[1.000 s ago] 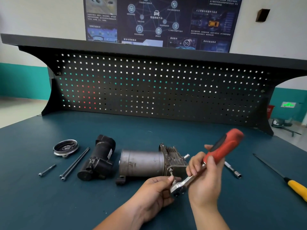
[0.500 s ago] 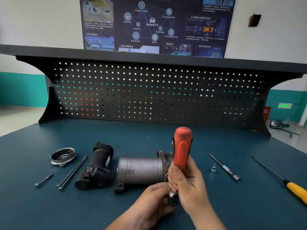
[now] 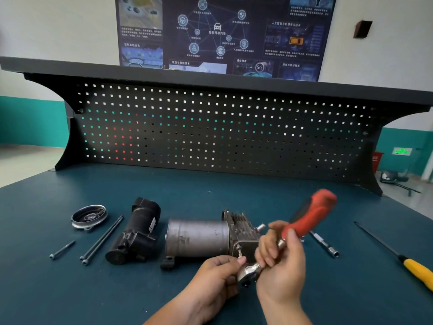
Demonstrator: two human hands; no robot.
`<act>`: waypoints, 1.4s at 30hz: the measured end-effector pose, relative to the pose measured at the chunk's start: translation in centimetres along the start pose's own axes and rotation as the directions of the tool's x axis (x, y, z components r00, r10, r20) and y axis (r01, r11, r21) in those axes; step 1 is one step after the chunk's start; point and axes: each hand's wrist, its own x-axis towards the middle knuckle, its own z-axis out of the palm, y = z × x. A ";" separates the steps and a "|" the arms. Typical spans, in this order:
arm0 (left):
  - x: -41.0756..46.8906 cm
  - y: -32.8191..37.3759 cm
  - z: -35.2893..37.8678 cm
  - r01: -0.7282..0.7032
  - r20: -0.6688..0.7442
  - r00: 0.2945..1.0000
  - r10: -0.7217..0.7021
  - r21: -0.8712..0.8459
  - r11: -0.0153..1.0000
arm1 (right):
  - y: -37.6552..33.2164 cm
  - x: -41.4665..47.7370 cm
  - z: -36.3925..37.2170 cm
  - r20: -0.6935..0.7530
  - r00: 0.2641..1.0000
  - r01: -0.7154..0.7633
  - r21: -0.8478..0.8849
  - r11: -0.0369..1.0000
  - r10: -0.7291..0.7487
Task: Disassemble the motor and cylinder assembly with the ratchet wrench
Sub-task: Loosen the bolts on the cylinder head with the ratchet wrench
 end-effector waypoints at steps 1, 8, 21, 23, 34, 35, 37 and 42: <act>0.0 0.0 0.0 0.002 -0.005 1.000 -0.002 -0.004 1.000 | -0.2 0.2 -0.1 -0.084 0.996 -0.013 0.067 0.998 0.018; 0.1 -0.2 0.2 0.002 -0.022 1.000 -0.002 0.006 1.000 | -0.7 1.9 -2.0 -0.496 0.825 -0.116 0.319 0.941 0.270; -0.1 0.1 0.1 0.013 0.037 0.999 -0.014 0.017 1.000 | -0.1 0.1 0.2 0.212 0.976 0.105 -0.246 0.963 -0.052; -0.1 0.2 0.0 0.009 0.036 0.999 -0.010 0.021 1.000 | -0.1 0.0 0.2 0.267 0.963 0.103 -0.280 0.954 -0.025; -0.2 0.0 -0.2 -0.017 0.049 0.999 0.012 0.108 0.994 | 0.9 0.0 -0.6 0.404 0.915 0.234 -0.524 0.819 -0.002; -0.2 0.0 -0.2 -0.023 0.052 0.998 0.018 0.105 0.994 | 0.9 -0.1 -0.5 0.395 0.919 0.221 -0.516 0.827 0.001; -0.1 0.0 -0.2 -0.027 0.042 0.999 0.024 0.084 0.996 | 0.7 -0.4 -0.1 0.334 0.942 0.155 -0.430 0.889 -0.002; -0.2 -0.2 0.1 -0.038 -0.012 0.999 0.038 0.052 0.998 | 0.3 -0.2 -0.2 0.020 0.998 0.057 -0.129 0.990 -0.055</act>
